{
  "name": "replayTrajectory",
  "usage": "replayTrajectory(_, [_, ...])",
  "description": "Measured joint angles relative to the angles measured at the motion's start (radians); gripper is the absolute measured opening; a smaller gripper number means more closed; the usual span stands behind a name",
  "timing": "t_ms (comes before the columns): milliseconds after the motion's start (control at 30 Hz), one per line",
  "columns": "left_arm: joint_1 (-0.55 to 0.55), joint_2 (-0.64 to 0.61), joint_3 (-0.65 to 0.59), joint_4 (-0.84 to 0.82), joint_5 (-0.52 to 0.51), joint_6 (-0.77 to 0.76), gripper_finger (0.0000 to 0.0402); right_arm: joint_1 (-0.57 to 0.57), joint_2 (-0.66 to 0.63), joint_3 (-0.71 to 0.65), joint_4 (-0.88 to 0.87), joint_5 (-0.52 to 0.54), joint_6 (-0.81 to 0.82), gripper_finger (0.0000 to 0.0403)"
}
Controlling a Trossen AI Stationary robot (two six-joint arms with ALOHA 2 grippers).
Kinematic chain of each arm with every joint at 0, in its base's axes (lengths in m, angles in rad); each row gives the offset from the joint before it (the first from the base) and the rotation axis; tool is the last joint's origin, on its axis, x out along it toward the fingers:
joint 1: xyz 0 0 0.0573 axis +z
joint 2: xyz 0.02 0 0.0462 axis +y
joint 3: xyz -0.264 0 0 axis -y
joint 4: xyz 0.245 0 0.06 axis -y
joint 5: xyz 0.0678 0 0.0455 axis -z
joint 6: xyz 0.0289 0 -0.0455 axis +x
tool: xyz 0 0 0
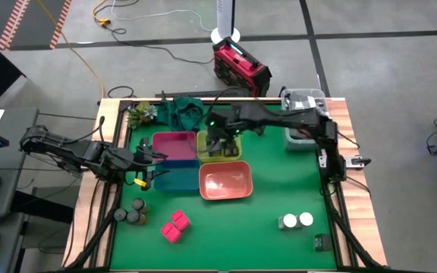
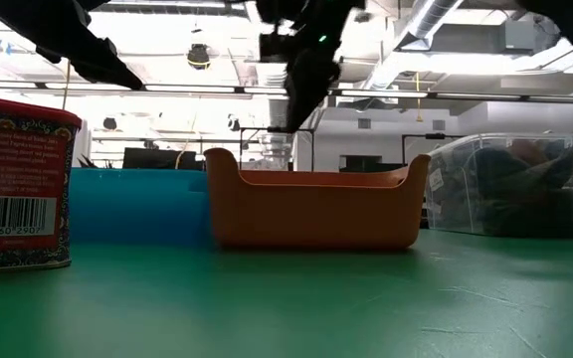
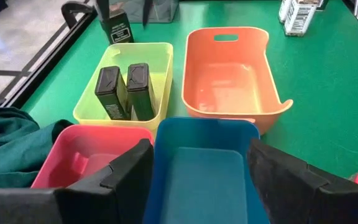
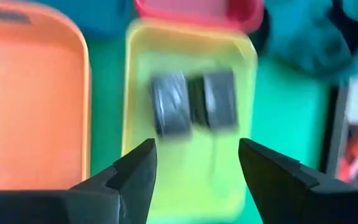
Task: Sort spices by type
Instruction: Put the top black seasoning can into the yellow bin
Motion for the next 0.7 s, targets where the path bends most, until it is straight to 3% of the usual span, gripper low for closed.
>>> replayTrajectory(233, [0.000, 0.000, 0.000, 0.000, -0.009, -0.001, 0.0245, -0.192, -0.019, -0.007, -0.221, 0.045, 0.200, 0.0261])
replayTrajectory(400, [0.000, 0.000, 0.000, -0.008, -0.010, -0.015, 0.0245, -0.328, -0.015, -0.089, -0.236, 0.041, 0.273, 0.0261])
replayTrajectory(700, [0.000, 0.000, 0.000, -0.055, -0.011, -0.036, 0.0245, -0.399, -0.014, -0.236, -0.250, -0.032, 0.310, 0.0261])
